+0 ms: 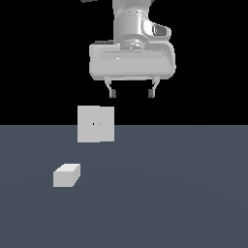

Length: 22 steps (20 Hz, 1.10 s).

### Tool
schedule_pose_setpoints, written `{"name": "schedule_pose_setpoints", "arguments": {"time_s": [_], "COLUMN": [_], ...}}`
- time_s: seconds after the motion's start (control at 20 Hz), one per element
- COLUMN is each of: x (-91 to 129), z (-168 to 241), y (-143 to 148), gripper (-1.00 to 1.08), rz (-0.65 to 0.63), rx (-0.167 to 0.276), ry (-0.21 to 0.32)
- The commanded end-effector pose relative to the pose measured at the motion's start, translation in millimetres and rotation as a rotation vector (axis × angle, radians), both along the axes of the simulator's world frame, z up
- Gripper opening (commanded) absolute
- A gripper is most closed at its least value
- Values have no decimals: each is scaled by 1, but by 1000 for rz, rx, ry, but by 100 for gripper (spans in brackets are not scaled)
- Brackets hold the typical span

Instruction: Plug the charger into the wall socket.

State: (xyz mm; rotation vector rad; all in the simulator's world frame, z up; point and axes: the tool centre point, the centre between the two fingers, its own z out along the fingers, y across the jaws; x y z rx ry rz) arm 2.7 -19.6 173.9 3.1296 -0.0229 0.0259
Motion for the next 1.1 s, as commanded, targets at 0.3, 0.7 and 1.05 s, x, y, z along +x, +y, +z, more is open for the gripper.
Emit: {"name": "schedule_pose_setpoints", "arguments": {"time_s": [0.3,0.7,1.05], "x": [-3,-18,-38], "z": [-3,-18,-41], "y": [4,21,47], "gripper": [100,100,100], "rz": [3,14,32], "rx": [1,4,9], "ry": [-8,-44,-99]}}
